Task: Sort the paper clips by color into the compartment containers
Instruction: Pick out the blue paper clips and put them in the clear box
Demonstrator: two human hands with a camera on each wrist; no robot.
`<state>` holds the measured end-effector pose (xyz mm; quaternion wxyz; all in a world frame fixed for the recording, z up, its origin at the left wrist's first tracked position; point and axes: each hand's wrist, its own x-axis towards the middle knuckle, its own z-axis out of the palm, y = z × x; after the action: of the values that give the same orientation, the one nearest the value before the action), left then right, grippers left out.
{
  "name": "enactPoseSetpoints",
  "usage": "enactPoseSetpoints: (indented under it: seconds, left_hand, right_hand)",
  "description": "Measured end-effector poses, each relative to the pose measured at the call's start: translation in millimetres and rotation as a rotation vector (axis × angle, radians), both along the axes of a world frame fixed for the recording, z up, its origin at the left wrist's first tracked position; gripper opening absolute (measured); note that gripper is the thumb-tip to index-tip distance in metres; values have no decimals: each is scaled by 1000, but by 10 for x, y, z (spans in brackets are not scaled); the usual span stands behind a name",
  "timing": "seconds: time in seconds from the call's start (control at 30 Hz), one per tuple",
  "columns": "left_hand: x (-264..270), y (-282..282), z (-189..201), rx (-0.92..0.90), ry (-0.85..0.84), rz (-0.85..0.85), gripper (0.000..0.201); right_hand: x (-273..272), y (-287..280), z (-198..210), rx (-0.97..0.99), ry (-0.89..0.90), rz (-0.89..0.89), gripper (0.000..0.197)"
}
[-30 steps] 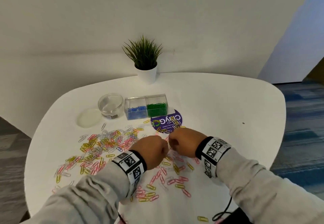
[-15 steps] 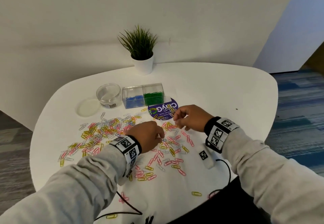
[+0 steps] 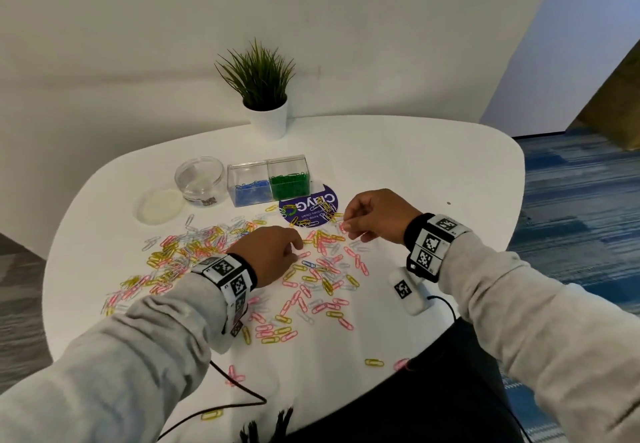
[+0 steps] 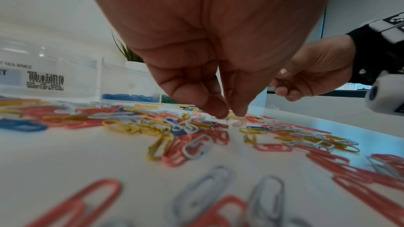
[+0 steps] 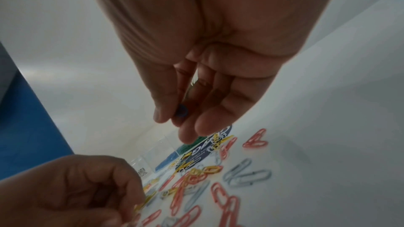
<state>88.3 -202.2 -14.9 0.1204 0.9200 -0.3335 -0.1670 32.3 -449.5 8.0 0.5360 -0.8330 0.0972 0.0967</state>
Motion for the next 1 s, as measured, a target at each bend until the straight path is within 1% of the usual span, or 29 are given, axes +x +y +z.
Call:
enactPoseSetpoints:
  seconds: [0.07, 0.1, 0.17, 0.23, 0.3, 0.37, 0.43, 0.5, 0.57, 0.6, 0.63, 0.7, 0.8, 0.87, 0.93, 1.0]
  left_hand:
    - [-3, 4, 17, -14, -19, -12, 18]
    - [-10, 1, 24, -13, -27, -25, 18]
    - [-30, -17, 38, -3, -40, -54, 17]
    - [-51, -46, 53, 12, -48, -72, 18]
    - [-66, -90, 53, 27, -56, -86, 20]
    - [-86, -133, 36, 41, -62, -107, 22]
    - [-112, -172, 14, 87, -86, -140, 22]
    - [-134, -203, -21, 143, -118, -162, 22]
    - [-133, -211, -51, 163, -133, -162, 21]
    - [-131, -210, -66, 168, -134, -158, 19]
    - [-128, -206, -82, 168, -132, -154, 17]
    - [-127, -192, -112, 166, -131, -155, 13]
    - [-139, -155, -117, 157, -128, -163, 9]
    - [-133, -117, -84, 145, -96, -137, 8]
    - [-101, -60, -53, 134, -57, -86, 10]
    - [-55, 20, -27, 123, -32, -35, 12]
  right_hand:
    - [2, -48, 79, -82, 16, 59, 10]
    - [4, -80, 132, -164, 26, 114, 8]
    - [4, -154, 253, -408, 47, 238, 4]
    - [-15, -233, 368, -620, 74, 322, 16]
    - [-77, -288, 455, -718, 95, 383, 25]
    - [-208, -280, 499, -819, 86, 471, 27]
    - [-390, -212, 462, -855, 123, 576, 22]
    - [-638, -107, 349, -892, 222, 710, 13]
    - [-883, -15, 196, -942, 295, 850, 40]
    - [-985, 16, 113, -957, 327, 888, 51]
    - [-1067, 43, 46, -962, 333, 912, 57]
    - [-1138, 41, -96, -964, 305, 904, 59]
    - [-1071, 14, -202, -938, 224, 833, 57]
    - [-976, 22, -204, -912, 179, 771, 55]
    - [-901, 44, -174, -884, 154, 716, 58]
    - [-906, 93, -156, -868, 168, 738, 64]
